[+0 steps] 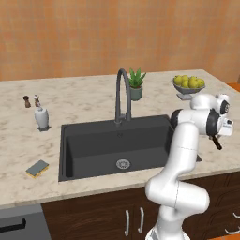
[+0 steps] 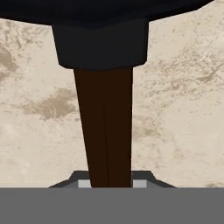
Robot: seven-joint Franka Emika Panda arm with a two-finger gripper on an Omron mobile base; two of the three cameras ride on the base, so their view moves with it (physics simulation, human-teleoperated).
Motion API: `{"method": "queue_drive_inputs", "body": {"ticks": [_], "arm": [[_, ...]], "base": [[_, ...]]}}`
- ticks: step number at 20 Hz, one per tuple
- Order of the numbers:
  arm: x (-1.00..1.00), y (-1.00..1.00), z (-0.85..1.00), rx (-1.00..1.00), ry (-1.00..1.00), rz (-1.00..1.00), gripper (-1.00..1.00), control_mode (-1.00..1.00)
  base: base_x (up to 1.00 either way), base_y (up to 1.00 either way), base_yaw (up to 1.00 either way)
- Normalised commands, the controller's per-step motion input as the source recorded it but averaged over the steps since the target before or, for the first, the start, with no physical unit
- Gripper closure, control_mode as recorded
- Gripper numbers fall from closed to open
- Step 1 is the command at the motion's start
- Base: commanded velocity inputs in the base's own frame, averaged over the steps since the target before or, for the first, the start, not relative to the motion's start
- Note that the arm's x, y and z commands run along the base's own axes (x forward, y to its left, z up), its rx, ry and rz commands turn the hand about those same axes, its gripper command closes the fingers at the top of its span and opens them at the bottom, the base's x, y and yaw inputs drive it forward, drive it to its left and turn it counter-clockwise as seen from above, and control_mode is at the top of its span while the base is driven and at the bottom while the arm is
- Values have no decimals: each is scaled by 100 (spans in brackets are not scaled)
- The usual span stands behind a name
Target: Pick the pan and sponge and place them into the sink. Then turn on the water.
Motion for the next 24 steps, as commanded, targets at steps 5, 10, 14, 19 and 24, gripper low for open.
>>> {"method": "queue_drive_inputs", "body": {"ticks": [5, 10, 14, 19, 24], "arm": [[1, 6, 2, -3, 0, 6, 100, -100], [0, 19, 39, -1, 0, 49, 100, -100], [0, 27, 24, -1, 0, 69, 100, -100], [11, 29, 1, 11, 0, 76, 100, -100], [38, 23, 0, 29, 0, 76, 100, -100]], "base": [[0, 0, 0], [0, 0, 0], [0, 0, 0], [0, 0, 0], [0, 0, 0]]}}
